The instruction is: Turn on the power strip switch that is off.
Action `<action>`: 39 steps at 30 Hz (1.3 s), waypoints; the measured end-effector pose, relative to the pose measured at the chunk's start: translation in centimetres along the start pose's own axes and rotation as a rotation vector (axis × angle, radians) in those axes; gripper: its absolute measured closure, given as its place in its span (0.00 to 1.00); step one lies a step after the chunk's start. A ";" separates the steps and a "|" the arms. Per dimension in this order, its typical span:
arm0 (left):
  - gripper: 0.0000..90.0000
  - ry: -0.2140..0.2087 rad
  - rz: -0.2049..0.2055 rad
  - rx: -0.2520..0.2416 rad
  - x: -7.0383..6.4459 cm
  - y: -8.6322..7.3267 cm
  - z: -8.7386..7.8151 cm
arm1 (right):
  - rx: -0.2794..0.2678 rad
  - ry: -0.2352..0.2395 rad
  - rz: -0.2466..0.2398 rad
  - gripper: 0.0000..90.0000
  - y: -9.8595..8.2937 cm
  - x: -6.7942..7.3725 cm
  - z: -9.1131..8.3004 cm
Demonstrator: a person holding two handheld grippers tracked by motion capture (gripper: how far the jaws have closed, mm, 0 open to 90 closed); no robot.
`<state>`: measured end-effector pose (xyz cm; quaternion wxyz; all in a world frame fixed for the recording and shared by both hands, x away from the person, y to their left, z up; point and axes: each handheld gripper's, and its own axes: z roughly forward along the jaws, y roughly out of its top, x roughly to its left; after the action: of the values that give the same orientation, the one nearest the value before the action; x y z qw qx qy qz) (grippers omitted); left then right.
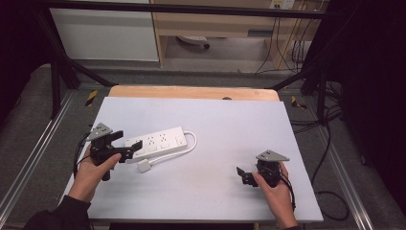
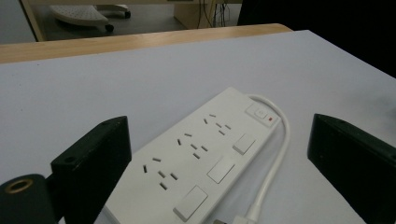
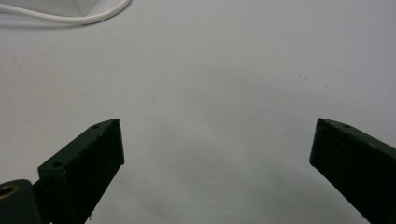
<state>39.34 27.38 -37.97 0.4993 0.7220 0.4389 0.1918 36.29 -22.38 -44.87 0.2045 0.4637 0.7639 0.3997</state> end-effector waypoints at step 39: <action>0.08 0.010 -0.005 0.038 0.4 -0.5 3.0 | -0.008 0.005 -0.001 0.04 0.0 -0.1 -0.2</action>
<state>41.42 26.09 -39.73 0.4837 0.7294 0.4468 0.1856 36.23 -22.52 -44.77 0.2045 0.4617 0.7629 0.4038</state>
